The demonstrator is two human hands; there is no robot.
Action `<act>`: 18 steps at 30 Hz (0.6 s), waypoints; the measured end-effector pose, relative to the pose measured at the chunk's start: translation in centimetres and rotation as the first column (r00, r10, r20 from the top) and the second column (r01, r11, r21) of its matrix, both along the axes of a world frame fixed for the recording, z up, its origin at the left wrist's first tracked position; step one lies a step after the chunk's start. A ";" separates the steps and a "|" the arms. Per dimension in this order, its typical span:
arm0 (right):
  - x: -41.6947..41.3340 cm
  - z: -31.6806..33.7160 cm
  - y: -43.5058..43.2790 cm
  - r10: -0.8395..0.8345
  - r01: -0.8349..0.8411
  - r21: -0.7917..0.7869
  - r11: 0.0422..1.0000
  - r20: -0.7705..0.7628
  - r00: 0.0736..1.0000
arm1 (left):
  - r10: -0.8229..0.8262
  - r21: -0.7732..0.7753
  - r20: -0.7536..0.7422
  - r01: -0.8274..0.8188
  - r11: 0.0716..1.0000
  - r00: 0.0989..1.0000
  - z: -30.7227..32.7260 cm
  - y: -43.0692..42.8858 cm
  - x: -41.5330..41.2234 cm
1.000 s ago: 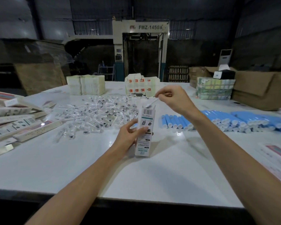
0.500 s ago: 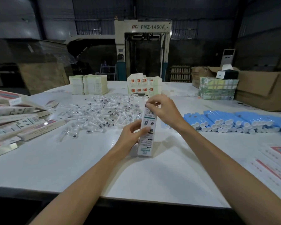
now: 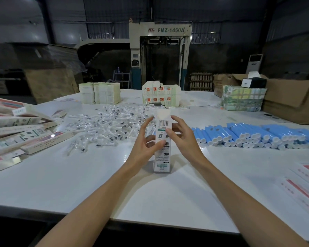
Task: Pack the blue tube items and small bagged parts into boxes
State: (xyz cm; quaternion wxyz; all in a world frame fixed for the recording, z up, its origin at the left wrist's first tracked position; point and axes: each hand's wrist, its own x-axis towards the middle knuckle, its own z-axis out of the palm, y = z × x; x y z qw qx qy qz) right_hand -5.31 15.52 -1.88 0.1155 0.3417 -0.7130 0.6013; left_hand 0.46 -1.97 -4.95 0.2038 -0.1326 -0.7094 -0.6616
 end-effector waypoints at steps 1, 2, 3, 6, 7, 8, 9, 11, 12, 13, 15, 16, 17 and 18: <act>0.1 0.0 0.0 0.011 -0.011 0.005 1.000 0.004 1.000 | -0.004 -0.031 -0.014 0.004 1.000 1.000 0.1 0.0 0.0; 0.2 -0.1 0.1 0.025 -0.025 0.008 1.000 0.007 1.000 | -0.010 -0.058 -0.021 0.009 0.998 1.000 0.3 0.0 0.1; 0.3 -0.1 0.2 0.040 -0.040 0.011 0.999 0.003 0.999 | -0.011 -0.079 -0.026 0.009 0.997 1.000 0.3 0.0 0.2; 0.4 -0.1 0.4 0.077 -0.076 0.017 0.997 -0.022 0.997 | -0.010 -0.114 -0.035 0.006 0.993 0.999 0.5 0.1 0.5; 0.3 -0.1 0.4 0.089 -0.088 0.022 0.996 -0.028 0.996 | -0.018 -0.115 -0.033 0.014 0.993 0.999 0.6 0.1 0.6; 0.3 0.0 0.5 0.100 -0.099 0.026 0.995 -0.035 0.994 | -0.027 -0.115 -0.031 0.023 0.993 0.999 0.7 0.1 0.6; 0.2 0.0 0.6 0.109 -0.108 0.031 0.994 -0.043 0.993 | -0.033 -0.114 -0.029 0.029 0.993 0.999 0.7 0.0 0.6; 0.0 0.1 0.8 0.124 -0.122 0.043 0.992 -0.051 0.991 | -0.036 -0.119 -0.021 0.033 0.992 0.999 0.8 0.0 0.7; 0.0 0.2 0.9 0.131 -0.129 0.054 0.990 -0.048 0.990 | -0.036 -0.124 -0.016 0.034 0.992 0.999 0.9 0.0 0.7; -0.2 0.2 1.0 0.136 -0.133 0.072 0.988 -0.039 0.990 | -0.035 -0.130 -0.008 0.034 0.991 0.999 0.9 0.0 0.7; -0.6 0.2 1.2 0.132 -0.128 0.117 0.985 -0.025 0.991 | -0.019 -0.140 0.017 0.021 0.990 1.000 0.8 0.1 0.6; -0.7 0.1 1.3 0.130 -0.125 0.138 0.983 -0.025 0.991 | -0.006 -0.145 0.031 0.011 0.989 1.000 0.7 0.2 0.6; -0.8 0.1 1.4 0.133 -0.128 0.154 0.980 -0.024 0.991 | 0.000 -0.146 0.045 0.007 0.989 0.999 0.6 0.2 0.5; -0.8 0.0 1.5 0.141 -0.136 0.161 0.978 -0.022 0.990 | -0.002 -0.141 0.059 0.010 0.990 0.998 0.4 0.2 0.4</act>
